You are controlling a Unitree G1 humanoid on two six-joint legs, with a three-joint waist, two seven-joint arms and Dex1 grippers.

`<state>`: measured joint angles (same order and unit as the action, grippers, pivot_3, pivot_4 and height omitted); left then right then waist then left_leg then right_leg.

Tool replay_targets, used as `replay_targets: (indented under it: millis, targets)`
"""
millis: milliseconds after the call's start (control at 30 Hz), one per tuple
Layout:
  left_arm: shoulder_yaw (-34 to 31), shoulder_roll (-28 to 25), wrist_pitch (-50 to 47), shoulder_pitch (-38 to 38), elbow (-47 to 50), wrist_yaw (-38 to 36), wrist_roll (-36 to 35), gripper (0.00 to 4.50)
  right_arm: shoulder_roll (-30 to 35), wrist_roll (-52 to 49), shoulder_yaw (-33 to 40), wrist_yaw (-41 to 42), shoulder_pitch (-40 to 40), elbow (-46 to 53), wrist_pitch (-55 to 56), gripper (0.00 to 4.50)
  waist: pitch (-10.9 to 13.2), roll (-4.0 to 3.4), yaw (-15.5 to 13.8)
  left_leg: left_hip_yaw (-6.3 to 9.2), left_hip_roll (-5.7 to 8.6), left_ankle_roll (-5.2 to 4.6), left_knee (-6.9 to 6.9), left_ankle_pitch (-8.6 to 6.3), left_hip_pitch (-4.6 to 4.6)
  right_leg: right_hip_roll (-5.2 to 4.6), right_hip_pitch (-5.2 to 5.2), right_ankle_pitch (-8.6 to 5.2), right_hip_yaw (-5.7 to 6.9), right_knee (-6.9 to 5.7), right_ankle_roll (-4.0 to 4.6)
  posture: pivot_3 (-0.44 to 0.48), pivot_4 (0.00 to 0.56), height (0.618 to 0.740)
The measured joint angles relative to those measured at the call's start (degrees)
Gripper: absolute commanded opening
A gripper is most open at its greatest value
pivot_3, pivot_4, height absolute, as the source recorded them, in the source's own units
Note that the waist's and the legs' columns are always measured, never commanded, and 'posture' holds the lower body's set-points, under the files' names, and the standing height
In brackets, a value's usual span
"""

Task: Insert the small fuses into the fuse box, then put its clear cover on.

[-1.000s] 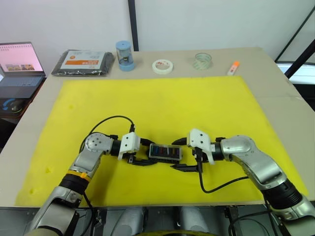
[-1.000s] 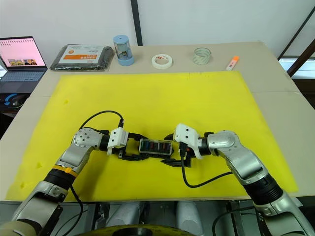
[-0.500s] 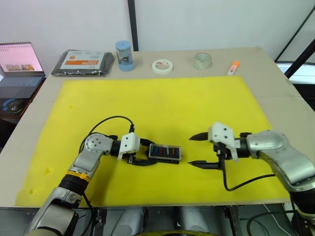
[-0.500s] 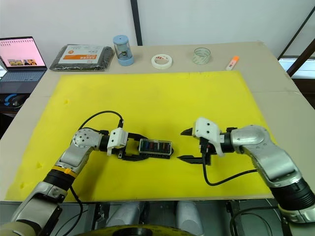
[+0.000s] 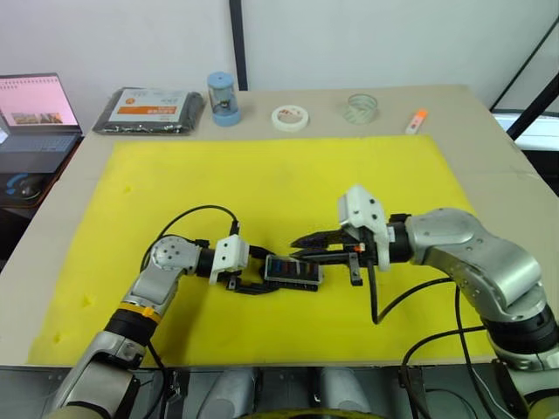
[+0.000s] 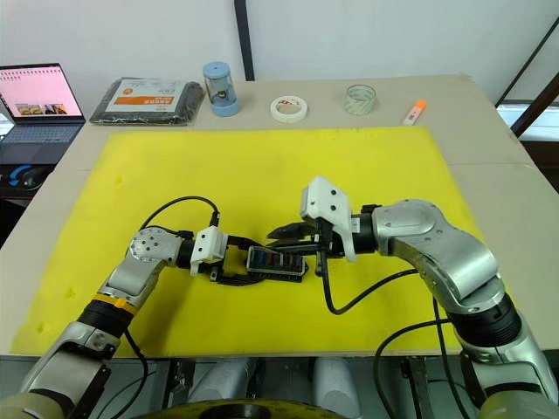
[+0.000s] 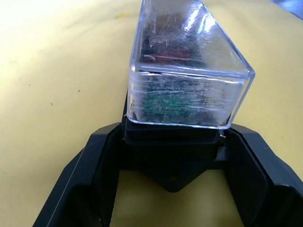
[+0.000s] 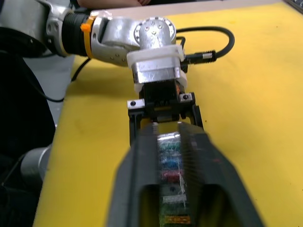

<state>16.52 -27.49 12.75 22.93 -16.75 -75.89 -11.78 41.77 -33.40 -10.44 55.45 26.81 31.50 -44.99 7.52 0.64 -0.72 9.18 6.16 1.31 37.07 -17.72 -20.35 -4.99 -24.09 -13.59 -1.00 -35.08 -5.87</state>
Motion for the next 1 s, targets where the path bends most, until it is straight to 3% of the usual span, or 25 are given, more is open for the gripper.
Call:
replay_targets:
  millis: [100, 200, 300, 733, 933, 1000]
  targets:
    - [-0.04, -0.10, -0.03, -0.03, -0.02, -0.08, -0.01, 2.74, -0.16, 3.12, -2.79, -0.26, 0.44, -0.82, 1.86, 0.02, -0.01, 0.01, 0.06, -0.01, 0.00, 0.00, 0.00, 0.00, 0.02, 0.01, 0.00, 0.00, 0.00, -0.01, 0.00, 0.000, 0.150, 0.740]
    - [0.00, -0.12, -0.58, 0.01, 0.06, -0.04, 0.07, 2.74, -3.22, 11.40, -12.27, -2.40, 0.26, -8.47, 5.02, 0.02, -0.09, 0.12, 0.12, -0.01, -0.02, 0.02, -0.01, 0.01, 0.05, 0.05, 0.00, 0.00, 0.01, -0.03, 0.00, 0.000, 0.150, 0.740]
    - [0.02, -0.12, -1.22, 0.00, 0.02, -0.02, 0.12, 2.74, -7.30, 13.04, -13.81, -2.92, 0.97, -12.73, 7.85, 0.02, -0.18, 0.14, 0.16, -0.04, -0.02, 0.02, -0.01, 0.01, 0.11, 0.06, 0.05, 0.00, -0.03, -0.04, 0.00, 0.000, 0.150, 0.740]
    - [0.04, -0.61, -2.32, -0.80, 1.68, 0.73, 0.06, 2.74, -8.23, 12.15, -11.06, 0.15, 0.06, -15.19, 9.40, 0.02, -0.27, 0.15, 0.19, -0.02, -0.02, 0.00, -0.04, 0.00, 0.19, 0.07, 0.10, 0.00, -0.04, -0.03, 0.00, 0.000, 0.150, 0.740]
    - [-0.23, -1.03, -2.68, -1.44, 2.91, 1.14, -0.21, 2.74, -7.70, 7.76, -2.59, -1.61, -0.30, -11.30, 5.99, 0.02, -0.25, 0.13, 0.15, -0.03, -0.01, 0.01, -0.03, 0.00, -0.04, 0.05, -0.14, 0.00, -0.06, -0.04, 0.00, 0.000, 0.150, 0.740]
    - [-0.54, -1.23, -3.07, -1.77, 3.24, 1.23, -0.32, 2.74, -6.03, 6.84, 1.35, -1.99, 0.07, -9.85, 5.94, 0.38, -0.25, 0.13, 0.13, -0.03, -0.01, 0.01, -0.03, 0.00, -0.03, 0.05, -0.13, 0.00, -0.06, -0.04, 0.00, 0.000, 0.150, 0.740]
